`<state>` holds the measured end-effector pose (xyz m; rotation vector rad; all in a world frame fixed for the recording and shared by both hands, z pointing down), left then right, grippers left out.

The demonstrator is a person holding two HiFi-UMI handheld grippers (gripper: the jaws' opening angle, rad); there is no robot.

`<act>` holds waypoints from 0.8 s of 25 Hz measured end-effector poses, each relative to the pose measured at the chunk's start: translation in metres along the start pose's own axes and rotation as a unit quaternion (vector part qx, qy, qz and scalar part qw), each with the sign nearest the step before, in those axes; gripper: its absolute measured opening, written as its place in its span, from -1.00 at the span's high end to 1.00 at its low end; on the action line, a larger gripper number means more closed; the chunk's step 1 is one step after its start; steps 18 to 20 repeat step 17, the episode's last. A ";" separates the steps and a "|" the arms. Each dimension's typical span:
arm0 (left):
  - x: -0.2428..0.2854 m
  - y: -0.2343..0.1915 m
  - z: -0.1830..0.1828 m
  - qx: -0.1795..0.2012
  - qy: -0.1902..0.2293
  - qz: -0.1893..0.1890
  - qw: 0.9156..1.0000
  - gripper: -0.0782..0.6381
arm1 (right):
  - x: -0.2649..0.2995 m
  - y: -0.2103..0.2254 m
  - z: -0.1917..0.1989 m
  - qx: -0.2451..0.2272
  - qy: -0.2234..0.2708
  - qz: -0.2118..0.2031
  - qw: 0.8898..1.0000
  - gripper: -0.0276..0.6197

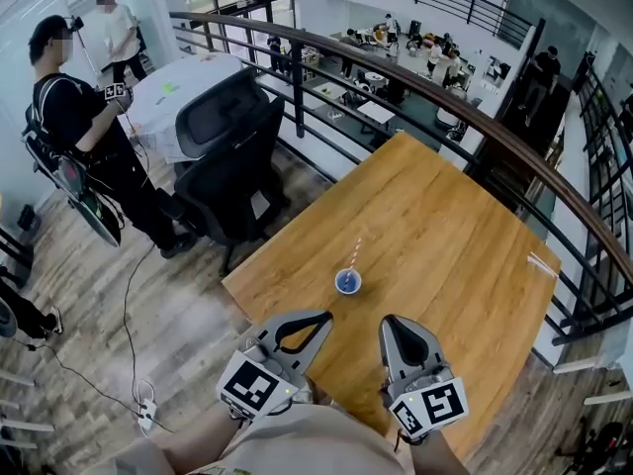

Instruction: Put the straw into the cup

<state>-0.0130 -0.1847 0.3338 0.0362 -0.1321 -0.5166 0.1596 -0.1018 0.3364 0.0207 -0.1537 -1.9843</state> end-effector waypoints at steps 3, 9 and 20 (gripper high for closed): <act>0.000 -0.001 0.002 0.012 0.000 0.000 1.000 0.75 | -0.002 0.000 -0.002 -0.001 0.002 0.001 1.000 0.83; 0.000 0.002 -0.003 0.006 -0.004 0.000 1.000 0.74 | -0.007 0.000 -0.007 -0.004 0.003 0.004 1.000 0.83; -0.004 0.007 -0.001 0.006 -0.006 0.006 1.000 0.74 | -0.015 -0.002 -0.003 0.000 -0.007 0.008 1.000 0.83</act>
Point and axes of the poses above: the fingertips, and each gripper's own axes: x forward along the fingers, y to its right, z out of its underside, the point moved 8 cm from there along -x, backward along the fingers, and after that the axes turned 11 degrees about -z, right-handed, at the moved point
